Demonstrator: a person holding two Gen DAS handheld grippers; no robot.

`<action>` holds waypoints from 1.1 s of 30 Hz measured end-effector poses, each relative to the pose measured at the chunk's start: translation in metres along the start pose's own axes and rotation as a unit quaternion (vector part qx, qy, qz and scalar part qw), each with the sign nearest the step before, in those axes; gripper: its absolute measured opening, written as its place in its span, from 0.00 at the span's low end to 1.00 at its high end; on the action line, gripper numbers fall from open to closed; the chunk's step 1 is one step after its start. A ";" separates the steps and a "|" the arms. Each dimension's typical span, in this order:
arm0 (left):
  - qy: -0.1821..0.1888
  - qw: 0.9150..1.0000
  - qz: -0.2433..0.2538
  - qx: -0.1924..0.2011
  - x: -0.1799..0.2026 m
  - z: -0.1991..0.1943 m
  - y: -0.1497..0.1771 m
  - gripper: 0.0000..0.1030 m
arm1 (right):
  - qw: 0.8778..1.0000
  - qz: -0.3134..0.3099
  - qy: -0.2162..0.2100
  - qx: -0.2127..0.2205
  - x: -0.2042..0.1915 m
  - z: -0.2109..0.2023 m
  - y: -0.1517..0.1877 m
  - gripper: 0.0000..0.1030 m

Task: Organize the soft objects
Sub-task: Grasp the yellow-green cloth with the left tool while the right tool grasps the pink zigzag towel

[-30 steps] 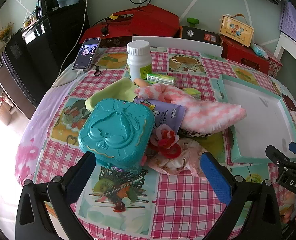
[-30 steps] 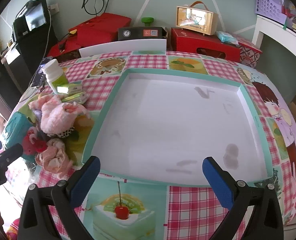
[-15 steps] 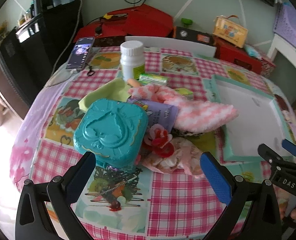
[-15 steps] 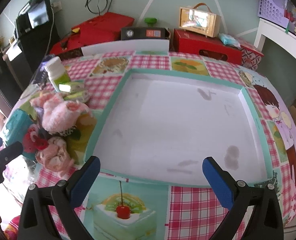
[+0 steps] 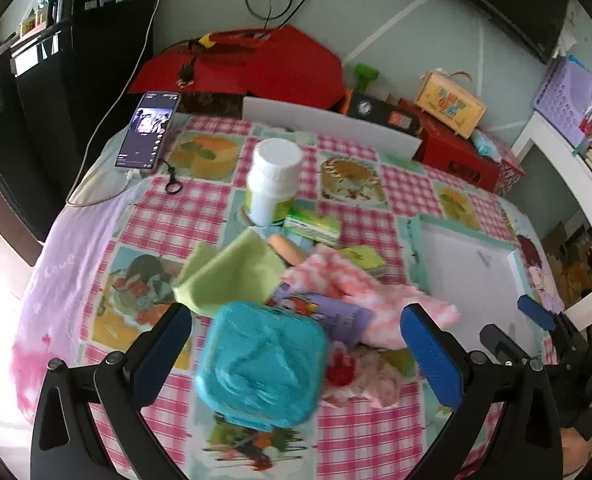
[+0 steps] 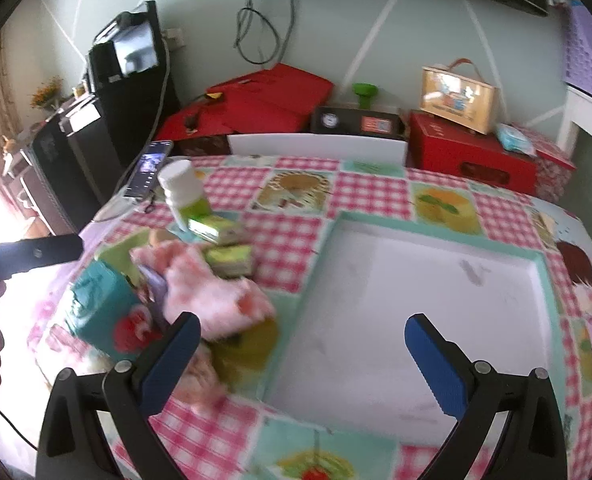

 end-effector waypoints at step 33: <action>0.041 0.984 -0.084 -0.152 -0.092 0.116 -0.002 0.24 | 0.988 -0.038 -0.111 -0.100 -0.065 0.090 -0.001 0.50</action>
Point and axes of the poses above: each gripper's, at about its wrist camera, not at the fingertips, and z roughly the way its jaws point, x to its right, y to its underside, the point moved 4 cm from there along z, roughly the way its jaws point, and after that the axes turned 3 degrees about z, right-handed, at the moved point
